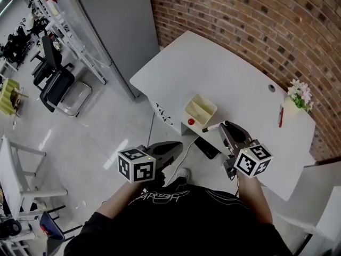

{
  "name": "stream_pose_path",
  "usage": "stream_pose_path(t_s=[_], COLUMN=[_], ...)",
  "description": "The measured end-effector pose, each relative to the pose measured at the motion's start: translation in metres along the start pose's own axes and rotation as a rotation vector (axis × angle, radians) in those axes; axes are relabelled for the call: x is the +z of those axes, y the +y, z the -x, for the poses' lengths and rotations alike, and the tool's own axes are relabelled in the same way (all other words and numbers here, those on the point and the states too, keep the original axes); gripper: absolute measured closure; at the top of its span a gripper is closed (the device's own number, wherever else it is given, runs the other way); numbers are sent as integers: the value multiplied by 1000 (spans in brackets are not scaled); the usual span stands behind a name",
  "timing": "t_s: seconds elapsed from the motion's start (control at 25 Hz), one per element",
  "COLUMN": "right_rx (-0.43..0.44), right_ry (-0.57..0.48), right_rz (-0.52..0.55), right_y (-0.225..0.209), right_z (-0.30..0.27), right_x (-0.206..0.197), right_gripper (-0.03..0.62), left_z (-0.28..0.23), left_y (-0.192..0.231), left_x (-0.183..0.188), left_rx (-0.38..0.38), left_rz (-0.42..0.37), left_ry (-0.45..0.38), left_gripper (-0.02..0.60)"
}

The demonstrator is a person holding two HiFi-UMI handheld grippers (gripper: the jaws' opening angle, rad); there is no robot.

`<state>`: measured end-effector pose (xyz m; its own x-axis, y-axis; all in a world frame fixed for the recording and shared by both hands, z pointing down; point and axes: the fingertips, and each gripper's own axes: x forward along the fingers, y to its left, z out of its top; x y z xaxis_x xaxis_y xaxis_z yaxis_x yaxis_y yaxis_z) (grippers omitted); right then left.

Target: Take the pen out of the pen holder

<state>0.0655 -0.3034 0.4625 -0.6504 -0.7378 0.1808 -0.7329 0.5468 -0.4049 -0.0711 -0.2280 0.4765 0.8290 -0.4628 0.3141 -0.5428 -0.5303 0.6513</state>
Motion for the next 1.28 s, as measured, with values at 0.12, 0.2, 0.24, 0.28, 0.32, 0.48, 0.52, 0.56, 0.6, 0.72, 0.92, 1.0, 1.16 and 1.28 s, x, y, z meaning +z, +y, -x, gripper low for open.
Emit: stream_pose_path(t_s=[0.12,0.2,0.24,0.28,0.32,0.48,0.52,0.56,0.6,0.72,0.92,1.0,1.16,1.28], right_rx=[20,37,48,59,71,117,127,136,145,176,232,242,262,264], right_ry=[-11,-17,-21,-26,-31,-47,-49,-51,-53,-62,-76,-80,-84,-91], right_rz=[-4,-13,-15,-17,-20,-34,-30,-25,-19,-6,-9,-9,-8,2], right_y=[15,25,31,37,44,70,76,81,87,102,122,128,139,143], right_z=[20,35,42,49,57,85,92,99,106,125,151,160,175,185], right_x=[4,5,4,4,3,1,1,2,2,3,3,1,0,0], right_gripper=[523,523,523,523,523,523,523,523,523,523,523,523,523,523], left_z=[4,7,10,14,17,30,33,35,37,41,45,46,52,53], left_y=[-18,-31,-38,-45,-52,-77,-83,-88,-94,-110,-135,-146,-163,-172], left_x=[-1,-1,-1,-2,-4,-13,-15,-16,-18,-21,-26,-27,-32,-34], left_rx=[-30,-41,-45,-51,-58,-76,-78,-81,-84,-93,-85,-83,-74,-74], left_rz=[32,32,28,26,26,19,14,10,6,-14,-91,-124,-169,-181], left_ry=[-29,-52,-63,-73,-83,-112,-120,-128,-137,-155,-159,-161,-164,-163], left_gripper=[578,578,578,578,578,578,578,578,578,578,578,578,578,578])
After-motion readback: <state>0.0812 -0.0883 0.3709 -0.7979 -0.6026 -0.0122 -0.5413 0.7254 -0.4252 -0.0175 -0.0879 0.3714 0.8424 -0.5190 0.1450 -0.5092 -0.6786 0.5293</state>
